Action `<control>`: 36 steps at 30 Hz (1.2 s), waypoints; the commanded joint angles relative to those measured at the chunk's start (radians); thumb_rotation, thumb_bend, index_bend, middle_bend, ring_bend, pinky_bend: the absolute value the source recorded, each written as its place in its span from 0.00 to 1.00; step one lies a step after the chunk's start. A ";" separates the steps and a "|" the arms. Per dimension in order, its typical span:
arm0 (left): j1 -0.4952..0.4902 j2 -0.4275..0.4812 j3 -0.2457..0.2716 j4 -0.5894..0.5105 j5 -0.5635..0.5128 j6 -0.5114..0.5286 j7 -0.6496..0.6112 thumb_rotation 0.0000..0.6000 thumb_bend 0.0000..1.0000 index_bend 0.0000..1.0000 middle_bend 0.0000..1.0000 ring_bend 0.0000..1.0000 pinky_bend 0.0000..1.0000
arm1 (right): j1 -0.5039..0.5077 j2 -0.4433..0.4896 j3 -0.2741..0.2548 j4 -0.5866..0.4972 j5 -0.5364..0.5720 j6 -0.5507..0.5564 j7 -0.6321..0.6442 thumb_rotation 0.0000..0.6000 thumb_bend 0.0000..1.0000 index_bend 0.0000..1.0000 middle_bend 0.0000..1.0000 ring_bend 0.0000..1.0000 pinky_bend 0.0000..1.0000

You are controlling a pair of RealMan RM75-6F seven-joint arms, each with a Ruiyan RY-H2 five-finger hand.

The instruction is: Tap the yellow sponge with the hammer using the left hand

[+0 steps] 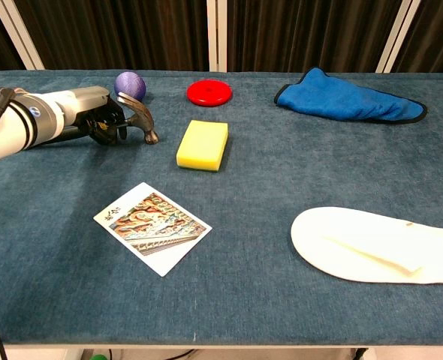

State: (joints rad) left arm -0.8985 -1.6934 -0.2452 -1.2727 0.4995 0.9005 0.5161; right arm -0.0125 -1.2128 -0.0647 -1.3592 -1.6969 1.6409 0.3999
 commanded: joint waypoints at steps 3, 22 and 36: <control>0.000 -0.004 -0.001 0.005 -0.001 -0.002 0.000 1.00 0.63 0.50 0.48 0.35 0.32 | -0.001 -0.002 0.000 0.003 0.001 0.002 0.002 1.00 0.21 0.03 0.19 0.00 0.07; 0.014 -0.011 -0.010 0.027 0.049 -0.001 -0.046 1.00 0.66 0.63 0.64 0.52 0.53 | -0.008 -0.003 0.002 0.011 0.007 0.004 0.012 1.00 0.21 0.03 0.19 0.00 0.07; 0.109 0.051 -0.011 0.007 0.341 0.008 -0.317 1.00 0.80 0.79 0.80 0.71 0.78 | -0.014 0.002 0.002 0.006 0.001 0.015 0.005 1.00 0.20 0.03 0.19 0.00 0.07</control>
State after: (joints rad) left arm -0.8114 -1.6643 -0.2587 -1.2509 0.7874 0.9020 0.2471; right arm -0.0260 -1.2112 -0.0628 -1.3534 -1.6962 1.6563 0.4054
